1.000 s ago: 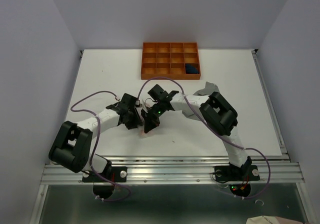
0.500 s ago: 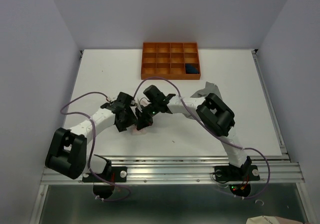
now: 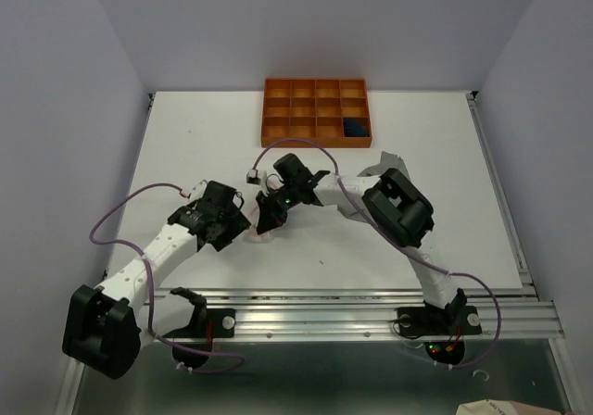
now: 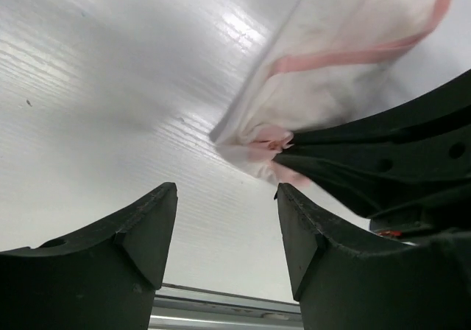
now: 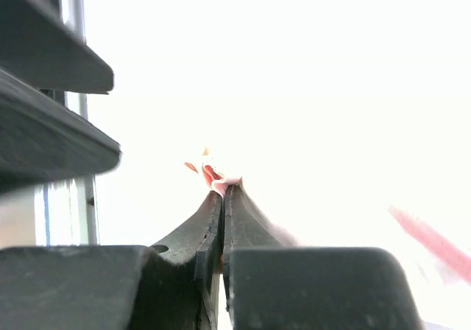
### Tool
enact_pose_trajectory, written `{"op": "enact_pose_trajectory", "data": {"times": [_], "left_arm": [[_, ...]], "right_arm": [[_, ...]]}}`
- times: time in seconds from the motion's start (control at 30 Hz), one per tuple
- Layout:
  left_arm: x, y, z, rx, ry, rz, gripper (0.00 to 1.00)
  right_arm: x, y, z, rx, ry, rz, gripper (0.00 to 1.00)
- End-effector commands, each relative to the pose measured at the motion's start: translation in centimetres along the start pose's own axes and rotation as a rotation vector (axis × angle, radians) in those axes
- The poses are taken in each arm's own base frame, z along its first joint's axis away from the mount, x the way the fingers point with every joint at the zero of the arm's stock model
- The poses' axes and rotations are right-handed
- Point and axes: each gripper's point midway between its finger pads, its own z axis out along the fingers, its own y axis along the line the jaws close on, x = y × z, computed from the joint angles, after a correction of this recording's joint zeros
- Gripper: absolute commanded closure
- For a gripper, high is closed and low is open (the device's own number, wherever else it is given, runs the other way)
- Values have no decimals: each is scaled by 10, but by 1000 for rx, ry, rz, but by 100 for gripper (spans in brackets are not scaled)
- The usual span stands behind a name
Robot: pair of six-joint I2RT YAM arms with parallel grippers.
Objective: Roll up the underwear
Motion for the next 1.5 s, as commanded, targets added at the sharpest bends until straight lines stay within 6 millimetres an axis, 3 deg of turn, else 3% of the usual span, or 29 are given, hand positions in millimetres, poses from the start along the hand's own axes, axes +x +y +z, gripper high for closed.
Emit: {"op": "enact_pose_trajectory", "data": {"times": [0.0, 0.1, 0.23, 0.4, 0.77, 1.2, 1.47], "left_arm": [[-6, -2, 3, -5, -31, -71, 32], [-13, -4, 5, -21, -50, -79, 33], [-15, -3, 2, -9, -63, -64, 32], [-1, -17, 12, 143, -33, 24, 26], [11, -13, 31, 162, 5, 77, 32], [6, -20, 51, 125, 14, 149, 37], [12, -14, 67, 79, 53, 189, 62]], "right_arm": [[60, -44, -14, 152, 116, 229, 99], [60, -40, -15, 138, 116, 233, 99], [63, -49, -16, 191, 119, 235, 99], [60, -46, -16, 177, 115, 235, 99], [58, -41, -16, 149, 117, 241, 99], [56, -34, -16, 115, 115, 234, 99], [55, -32, -17, 104, 114, 206, 99]]}}
